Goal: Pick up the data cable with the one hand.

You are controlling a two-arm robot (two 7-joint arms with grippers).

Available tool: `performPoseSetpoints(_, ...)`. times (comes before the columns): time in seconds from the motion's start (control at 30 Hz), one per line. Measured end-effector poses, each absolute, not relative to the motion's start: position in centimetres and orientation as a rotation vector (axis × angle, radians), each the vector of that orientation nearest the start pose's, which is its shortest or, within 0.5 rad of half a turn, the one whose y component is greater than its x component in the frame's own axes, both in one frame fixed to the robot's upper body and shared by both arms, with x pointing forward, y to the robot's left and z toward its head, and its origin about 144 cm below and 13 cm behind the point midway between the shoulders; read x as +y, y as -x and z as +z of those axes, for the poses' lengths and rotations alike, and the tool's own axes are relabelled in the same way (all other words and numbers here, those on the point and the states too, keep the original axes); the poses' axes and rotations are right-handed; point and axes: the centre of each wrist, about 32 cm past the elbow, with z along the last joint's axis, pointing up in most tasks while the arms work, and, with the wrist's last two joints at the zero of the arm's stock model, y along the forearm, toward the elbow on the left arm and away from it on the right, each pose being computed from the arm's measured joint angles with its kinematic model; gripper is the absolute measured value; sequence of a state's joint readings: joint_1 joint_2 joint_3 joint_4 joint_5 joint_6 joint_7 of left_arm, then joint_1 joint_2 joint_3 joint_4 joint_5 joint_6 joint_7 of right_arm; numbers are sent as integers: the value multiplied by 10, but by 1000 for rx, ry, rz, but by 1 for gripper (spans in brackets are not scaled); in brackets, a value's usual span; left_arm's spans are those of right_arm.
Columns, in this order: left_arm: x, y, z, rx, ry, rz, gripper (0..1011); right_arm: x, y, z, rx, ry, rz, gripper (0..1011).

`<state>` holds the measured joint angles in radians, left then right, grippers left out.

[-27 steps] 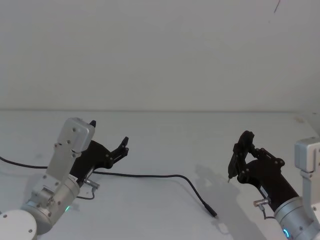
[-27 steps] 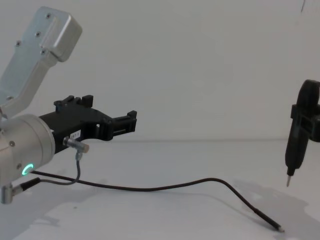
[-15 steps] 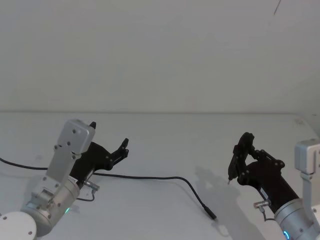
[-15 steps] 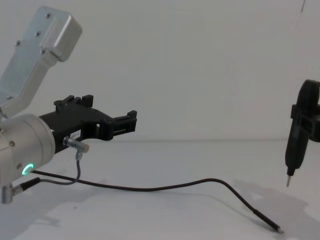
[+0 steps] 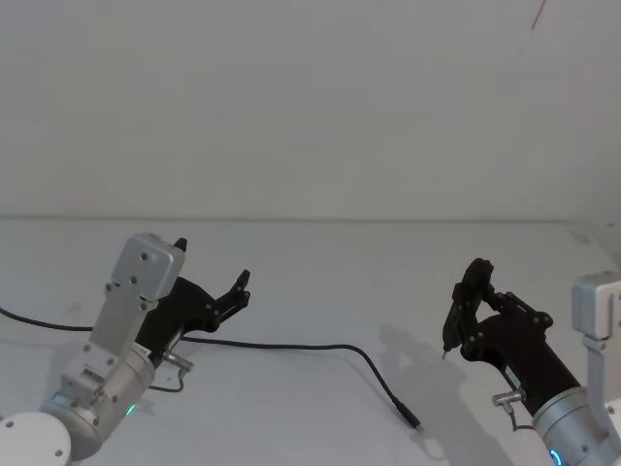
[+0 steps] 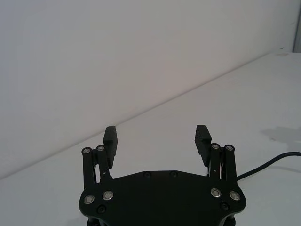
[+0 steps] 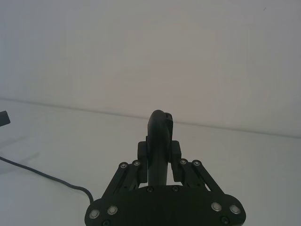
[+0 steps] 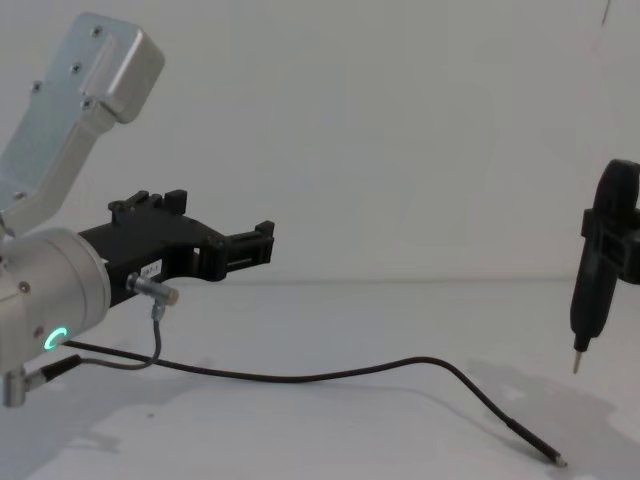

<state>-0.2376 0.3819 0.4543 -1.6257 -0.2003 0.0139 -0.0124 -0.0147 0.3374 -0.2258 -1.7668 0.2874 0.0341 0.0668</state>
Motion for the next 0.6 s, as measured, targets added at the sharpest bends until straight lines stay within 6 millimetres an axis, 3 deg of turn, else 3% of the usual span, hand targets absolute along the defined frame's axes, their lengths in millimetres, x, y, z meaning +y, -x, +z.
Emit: performPoseSetpoints(0.6, 197, -507, 1221, -199, -150, 959, 1000, -237, -443, 1189, -75, -26, -1229, 279)
